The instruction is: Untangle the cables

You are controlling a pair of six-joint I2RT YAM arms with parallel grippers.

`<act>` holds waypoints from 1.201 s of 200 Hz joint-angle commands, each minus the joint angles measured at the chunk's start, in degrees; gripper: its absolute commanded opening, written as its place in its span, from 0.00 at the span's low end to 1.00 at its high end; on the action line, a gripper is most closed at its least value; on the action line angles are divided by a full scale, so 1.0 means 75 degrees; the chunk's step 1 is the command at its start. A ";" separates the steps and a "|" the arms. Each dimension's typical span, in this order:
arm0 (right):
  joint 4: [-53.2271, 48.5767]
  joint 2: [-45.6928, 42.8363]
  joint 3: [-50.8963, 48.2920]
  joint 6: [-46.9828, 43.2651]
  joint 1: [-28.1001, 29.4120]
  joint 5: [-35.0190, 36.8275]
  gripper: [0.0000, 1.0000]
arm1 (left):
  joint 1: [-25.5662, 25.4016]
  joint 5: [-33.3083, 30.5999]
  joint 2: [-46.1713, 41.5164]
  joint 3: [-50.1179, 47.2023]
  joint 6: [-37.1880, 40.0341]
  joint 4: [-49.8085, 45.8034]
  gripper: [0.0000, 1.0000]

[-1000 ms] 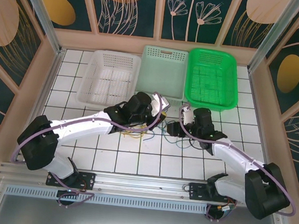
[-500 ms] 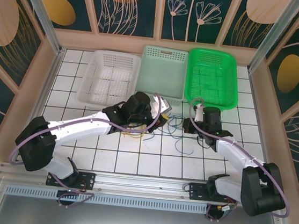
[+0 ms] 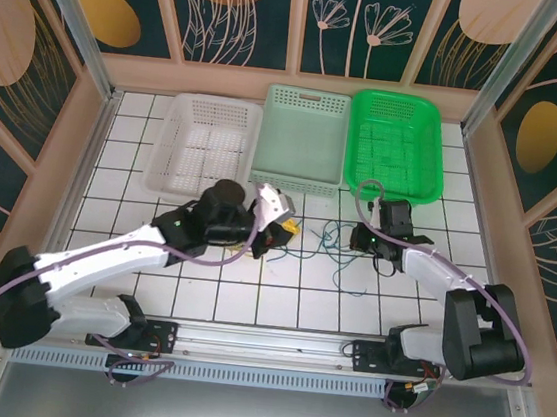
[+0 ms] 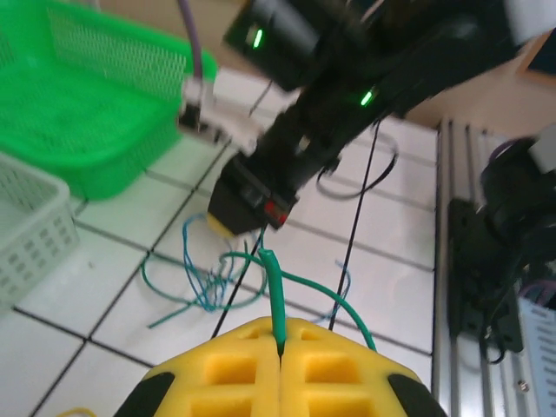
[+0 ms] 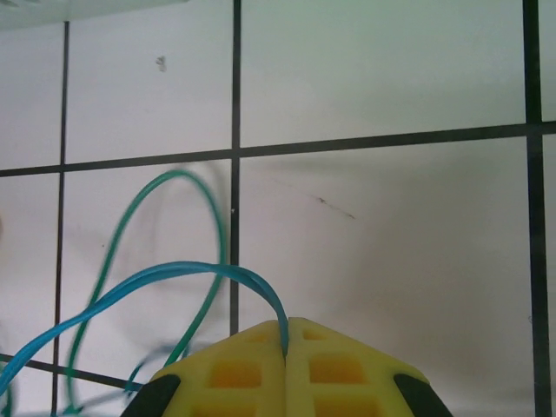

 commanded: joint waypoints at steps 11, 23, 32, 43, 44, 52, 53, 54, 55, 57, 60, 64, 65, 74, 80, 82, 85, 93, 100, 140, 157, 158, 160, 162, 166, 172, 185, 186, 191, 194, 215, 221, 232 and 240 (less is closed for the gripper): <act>0.0173 0.0147 0.0115 0.0220 -0.0053 -0.0491 0.00 | -0.0017 0.0286 -0.0662 -0.0302 -0.0361 0.1684 0.00; 0.0214 0.0216 0.0132 0.0264 -0.0048 -0.0559 0.00 | -0.0012 0.0461 -0.0604 -0.0288 -0.0409 0.1705 0.00; 0.0221 0.0256 0.0148 0.0277 -0.0053 -0.0617 0.00 | -0.0013 0.0597 -0.0539 -0.0309 -0.0478 0.1785 0.00; 0.0234 0.0280 0.0160 0.0301 -0.0053 -0.0645 0.00 | -0.0018 0.0738 -0.0509 -0.0402 -0.0589 0.2008 0.00; 0.0228 0.0281 0.0161 0.0301 -0.0053 -0.0644 0.00 | -0.0015 0.0742 -0.0508 -0.0417 -0.0614 0.2034 0.00; 0.0209 0.0302 0.0173 0.0311 -0.0053 -0.0612 0.00 | -0.0013 0.0824 -0.0522 -0.0552 -0.0753 0.2361 0.00; 0.0204 0.0304 0.0173 0.0318 -0.0053 -0.0604 0.00 | -0.0012 0.0844 -0.0527 -0.0574 -0.0777 0.2404 0.00; 0.0207 0.0311 0.0173 0.0316 -0.0047 -0.0600 0.00 | -0.0018 0.0854 -0.0529 -0.0596 -0.0802 0.2425 0.00; 0.0203 0.0314 0.0173 0.0314 -0.0050 -0.0592 0.00 | -0.0015 0.0865 -0.0530 -0.0613 -0.0814 0.2482 0.00; 0.0191 0.0323 0.0173 0.0317 -0.0052 -0.0586 0.00 | -0.0006 0.0884 -0.0540 -0.0650 -0.0861 0.2534 0.00; 0.0187 0.0335 0.0173 0.0317 -0.0054 -0.0574 0.00 | -0.0013 0.0901 -0.0555 -0.0693 -0.0926 0.2658 0.00; 0.0167 0.0350 0.0173 0.0319 -0.0064 -0.0573 0.00 | -0.0012 0.0903 -0.0557 -0.0747 -0.0989 0.2772 0.00; 0.0165 0.0351 0.0173 0.0316 -0.0064 -0.0567 0.00 | -0.0012 0.0895 -0.0562 -0.0753 -0.0995 0.2791 0.00; 0.0143 0.0396 0.0185 0.0319 -0.0064 -0.0511 0.00 | -0.0009 0.0877 -0.0588 -0.0828 -0.1046 0.2957 0.00; 0.0144 0.0427 0.0185 0.0319 -0.0064 -0.0481 0.00 | -0.0017 0.0888 -0.0602 -0.0869 -0.1085 0.3076 0.00; 0.0141 0.0433 0.0185 0.0330 -0.0064 -0.0470 0.00 | -0.0019 0.0884 -0.0602 -0.0880 -0.1107 0.3131 0.00; 0.0130 0.0451 0.0191 0.0331 -0.0063 -0.0467 0.00 | -0.0014 0.0887 -0.0602 -0.0905 -0.1133 0.3204 0.00; 0.0156 0.0488 0.0207 0.0336 -0.0063 -0.0515 0.00 | -0.0013 0.0919 -0.0563 -0.0966 -0.1243 0.3438 0.00; 0.0177 0.0499 0.0219 0.0356 -0.0064 -0.0568 0.12 | -0.0020 0.0971 -0.0482 -0.0983 -0.1323 0.3581 0.00; 0.0088 0.0132 0.0290 0.0285 -0.0064 -0.0828 0.49 | -0.0018 0.1002 0.0290 -0.0786 -0.1528 0.3473 0.00; -0.0045 -0.0137 0.0314 0.0239 -0.0064 -0.0844 0.55 | -0.0012 0.1002 0.0606 -0.0771 -0.1612 0.3460 0.00; -0.0058 -0.0150 0.0325 0.0235 -0.0059 -0.0849 0.55 | -0.0012 0.0998 0.0617 -0.0771 -0.1617 0.3457 0.00; -0.0073 -0.0174 0.0325 0.0226 -0.0063 -0.0847 0.56 | -0.0012 0.0994 0.0658 -0.0771 -0.1621 0.3446 0.00; -0.0084 -0.0186 0.0325 0.0223 -0.0064 -0.0844 0.56 | -0.0015 0.0993 0.0695 -0.0771 -0.1631 0.3443 0.00; -0.0137 -0.0230 0.0346 0.0221 -0.0064 -0.0853 0.57 | -0.0021 0.0960 0.0757 -0.0771 -0.1646 0.3427 0.00; -0.0165 -0.0283 0.0355 0.0197 -0.0064 -0.0874 0.58 | -0.0013 0.0914 0.0847 -0.0761 -0.1667 0.3397 0.00; -0.0234 -0.0369 0.0383 0.0168 -0.0059 -0.0915 0.59 | -0.0013 0.0949 0.0966 -0.0781 -0.1635 0.3405 0.00; -0.0246 -0.0377 0.0389 0.0170 -0.0062 -0.0920 0.59 | -0.0012 0.0959 0.0979 -0.0782 -0.1635 0.3412 0.00; -0.0258 -0.0405 0.0404 0.0142 -0.0073 -0.0950 0.59 | -0.0018 0.1005 0.1002 -0.0793 -0.1629 0.3438 0.00; -0.0267 -0.0421 0.0413 0.0129 -0.0076 -0.0968 0.60 | -0.0017 0.1039 0.1003 -0.0789 -0.1626 0.3458 0.00; -0.0265 -0.0513 0.0462 0.0012 -0.0073 -0.1234 0.61 | -0.0020 0.1039 0.1007 -0.0774 -0.1556 0.3439 0.00; -0.0267 -0.0536 0.0486 0.0003 -0.0076 -0.1322 0.61 | -0.0012 0.0995 0.1015 -0.0754 -0.1500 0.3373 0.00; -0.0258 -0.0600 0.0510 -0.0004 -0.0076 -0.1469 0.62 | -0.0012 0.0929 0.1086 -0.0715 -0.1394 0.3261 0.00; -0.0284 -0.0647 0.0541 -0.0004 -0.0070 -0.1484 0.62 | -0.0012 0.0885 0.1147 -0.0701 -0.1377 0.3236 0.00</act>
